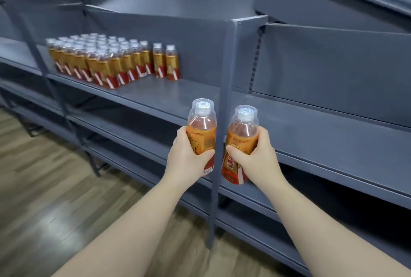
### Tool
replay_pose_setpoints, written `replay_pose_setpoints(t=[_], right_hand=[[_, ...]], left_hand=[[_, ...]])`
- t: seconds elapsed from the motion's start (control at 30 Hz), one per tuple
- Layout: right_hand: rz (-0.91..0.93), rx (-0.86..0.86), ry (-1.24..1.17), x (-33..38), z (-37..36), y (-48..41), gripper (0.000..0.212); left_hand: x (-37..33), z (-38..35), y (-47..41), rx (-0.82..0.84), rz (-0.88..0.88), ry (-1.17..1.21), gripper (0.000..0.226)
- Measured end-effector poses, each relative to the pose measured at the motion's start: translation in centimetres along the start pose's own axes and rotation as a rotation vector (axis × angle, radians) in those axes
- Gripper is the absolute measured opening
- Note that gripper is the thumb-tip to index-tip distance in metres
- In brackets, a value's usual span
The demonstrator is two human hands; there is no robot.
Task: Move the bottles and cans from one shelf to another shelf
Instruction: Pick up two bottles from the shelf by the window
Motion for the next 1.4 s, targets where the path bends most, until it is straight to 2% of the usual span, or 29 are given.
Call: replay_pose_setpoints(t=[0.33, 0.9, 1.1, 1.4], right_hand=[[0.063, 0.138, 0.015, 3.8, -12.9, -4.1, 0.067], [0.129, 0.288, -0.073, 6.2, -25.3, -20.0, 0.064], [0.124, 0.25, -0.06, 6.5, -29.0, -24.7, 0.066], [0.029, 0.024, -0.042, 7.9, -34.3, -31.6, 0.069]], left_hand=[[6.9, 9.6, -4.8, -0.13, 0.084, -0.026, 0.072], [11.1, 15.2, -19.7, -0.28, 0.138, -0.024, 0.067], [12.9, 16.7, -26.2, -0.242, 0.103, -0.023, 0.07], [16.7, 20.1, -37.8, -0.102, 0.014, 0.002, 0.075]])
Point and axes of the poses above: each hand's wrist, its own y-axis away from the middle knuckle, its own z-axis out of the back of the hand, x = y × z, the point moved 3 cm from there along -y, towards the middle knuckle, and after that the axes turned 1 degree about -z, right-handed, at the moved point
